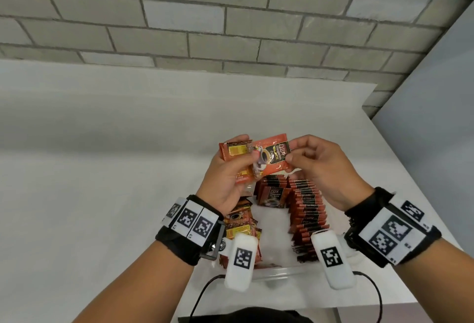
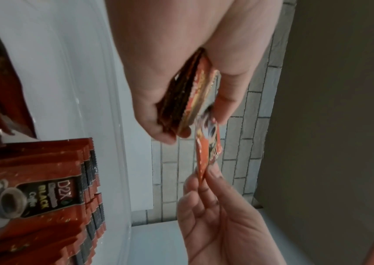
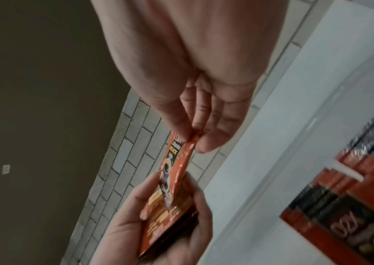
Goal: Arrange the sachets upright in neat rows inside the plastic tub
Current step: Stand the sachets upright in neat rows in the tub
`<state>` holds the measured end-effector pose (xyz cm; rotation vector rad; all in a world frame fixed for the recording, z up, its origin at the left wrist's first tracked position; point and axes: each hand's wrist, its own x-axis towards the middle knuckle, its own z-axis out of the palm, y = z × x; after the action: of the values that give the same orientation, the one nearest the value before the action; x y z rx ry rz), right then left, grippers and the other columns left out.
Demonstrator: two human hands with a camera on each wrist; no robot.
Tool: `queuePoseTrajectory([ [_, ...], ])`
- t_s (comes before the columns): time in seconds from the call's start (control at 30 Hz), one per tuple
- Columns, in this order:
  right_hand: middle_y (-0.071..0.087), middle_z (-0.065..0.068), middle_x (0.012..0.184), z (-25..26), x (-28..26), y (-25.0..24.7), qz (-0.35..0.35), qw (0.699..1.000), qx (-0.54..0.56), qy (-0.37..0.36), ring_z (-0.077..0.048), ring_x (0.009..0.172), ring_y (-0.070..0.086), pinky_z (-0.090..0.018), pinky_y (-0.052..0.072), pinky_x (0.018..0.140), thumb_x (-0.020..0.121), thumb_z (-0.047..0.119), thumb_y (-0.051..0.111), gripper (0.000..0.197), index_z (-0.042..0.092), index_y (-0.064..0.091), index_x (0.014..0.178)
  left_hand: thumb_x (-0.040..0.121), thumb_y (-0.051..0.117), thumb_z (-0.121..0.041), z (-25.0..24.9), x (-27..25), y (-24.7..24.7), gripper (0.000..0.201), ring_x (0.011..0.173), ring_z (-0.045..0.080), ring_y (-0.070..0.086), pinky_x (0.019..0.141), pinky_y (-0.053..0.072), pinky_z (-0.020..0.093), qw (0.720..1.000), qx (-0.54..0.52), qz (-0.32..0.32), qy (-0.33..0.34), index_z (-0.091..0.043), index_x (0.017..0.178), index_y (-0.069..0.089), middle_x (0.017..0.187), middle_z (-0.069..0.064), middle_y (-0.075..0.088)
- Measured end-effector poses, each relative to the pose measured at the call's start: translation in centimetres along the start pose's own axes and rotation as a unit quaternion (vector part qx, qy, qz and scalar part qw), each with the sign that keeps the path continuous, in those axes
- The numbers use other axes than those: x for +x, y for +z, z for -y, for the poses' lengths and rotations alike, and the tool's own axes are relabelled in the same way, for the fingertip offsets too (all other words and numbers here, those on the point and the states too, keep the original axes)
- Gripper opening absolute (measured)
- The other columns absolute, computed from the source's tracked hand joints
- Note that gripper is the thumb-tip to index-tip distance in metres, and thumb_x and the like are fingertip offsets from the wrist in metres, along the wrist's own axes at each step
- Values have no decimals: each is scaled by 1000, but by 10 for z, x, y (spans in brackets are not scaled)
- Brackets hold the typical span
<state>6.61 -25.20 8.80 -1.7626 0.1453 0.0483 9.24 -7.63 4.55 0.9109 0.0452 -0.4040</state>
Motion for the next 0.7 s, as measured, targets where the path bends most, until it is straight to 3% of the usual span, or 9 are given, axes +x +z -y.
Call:
queuePoseTrajectory([
  [0.07, 67, 0, 74, 0, 3, -10, -11, 998, -63, -26, -13, 66, 63, -26, 52, 60, 88, 0, 61, 15, 14, 63, 92, 72, 69, -9, -3, 4, -5, 37, 85, 24, 66, 74, 51, 37, 999, -19, -36, 8, -19, 107, 59, 98, 9, 66],
  [0.13, 66, 1, 80, -3, 5, -18, 8, 982, -184, -48, -16, 72, 63, -28, 52, 67, 87, 5, 63, 15, 19, 63, 90, 79, 67, -7, -6, 7, -10, 29, 80, 22, 62, 73, 50, 37, 997, -28, -70, 13, -20, 104, 61, 93, 8, 61],
  [0.23, 64, 6, 79, -11, 4, -18, 81, 927, -361, -68, -12, 73, 60, -16, 46, 67, 88, 10, 62, 15, 26, 62, 87, 86, 62, -3, -9, 9, -15, 23, 75, 21, 61, 68, 50, 35, 995, -46, -88, 24, -20, 101, 63, 91, 6, 60],
  [0.3, 63, 10, 77, -17, 4, -12, 129, 889, -435, -69, -9, 72, 59, -14, 45, 65, 89, 11, 60, 14, 25, 61, 89, 86, 62, -3, -10, 8, -16, 23, 76, 21, 61, 68, 50, 35, 995, -47, -85, 29, -20, 101, 63, 93, 7, 60],
  [0.4, 63, 11, 74, -26, 10, -4, 169, 842, -508, -62, -10, 71, 60, -25, 50, 70, 88, 11, 58, 10, 18, 62, 93, 86, 62, -5, -10, 7, -16, 23, 79, 23, 62, 72, 50, 36, 995, -41, -82, 28, -21, 102, 63, 98, 9, 59],
  [0.53, 56, 9, 78, -28, 20, 5, 188, 788, -585, -40, -13, 74, 54, -25, 43, 66, 87, 13, 58, 9, 17, 62, 93, 86, 62, -6, -12, 5, -17, 22, 80, 23, 62, 72, 51, 36, 996, -40, -78, 23, -20, 103, 63, 101, 10, 59],
  [0.7, 52, 8, 81, -29, 27, 13, 198, 744, -638, -27, -15, 75, 50, -23, 35, 56, 85, 14, 58, 8, 22, 58, 86, 87, 62, -6, -15, 3, -18, 22, 79, 22, 62, 71, 51, 36, 996, -35, -82, 29, -21, 103, 62, 100, 10, 59],
])
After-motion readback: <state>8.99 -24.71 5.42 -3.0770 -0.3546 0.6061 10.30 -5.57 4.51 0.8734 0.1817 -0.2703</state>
